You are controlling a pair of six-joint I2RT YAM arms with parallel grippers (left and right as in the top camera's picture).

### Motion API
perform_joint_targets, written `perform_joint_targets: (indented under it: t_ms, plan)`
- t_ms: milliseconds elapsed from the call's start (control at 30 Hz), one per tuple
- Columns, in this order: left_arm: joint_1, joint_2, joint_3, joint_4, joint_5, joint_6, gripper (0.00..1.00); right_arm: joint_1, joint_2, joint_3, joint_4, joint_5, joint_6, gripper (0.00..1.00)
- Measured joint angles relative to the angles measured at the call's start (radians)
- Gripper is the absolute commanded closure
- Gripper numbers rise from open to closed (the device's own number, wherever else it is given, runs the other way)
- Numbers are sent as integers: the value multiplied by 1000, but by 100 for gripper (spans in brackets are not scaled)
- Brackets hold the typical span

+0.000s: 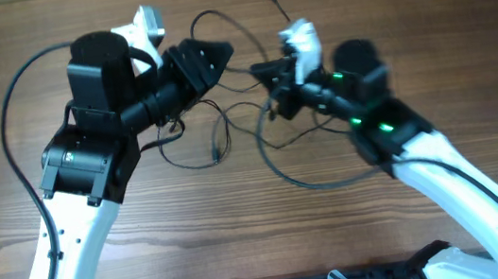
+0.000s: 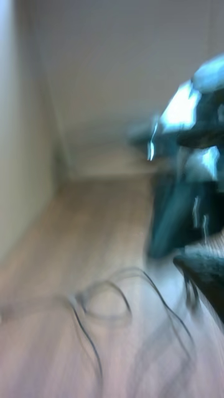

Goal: Untangle cables

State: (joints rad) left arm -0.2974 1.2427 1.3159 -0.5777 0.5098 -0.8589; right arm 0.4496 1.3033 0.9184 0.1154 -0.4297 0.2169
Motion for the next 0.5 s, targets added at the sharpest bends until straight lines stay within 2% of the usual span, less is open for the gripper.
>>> perform_joint_targets:
  t_ms: [67,167,333,500]
  plan:
    - [4,0,0,-111,-63,20,30,-40,-95,1,-51,0,0,95]
    - [4,7,0,-194,-157,39,28,-103,-168,2,-132,0,0,96]
    - [2,90,-25,-195,-219,54,13,-130,-159,2,-290,17,-47,96]
    - [-16,278,-44,-196,-240,58,0,-174,-148,18,-296,127,-92,96]
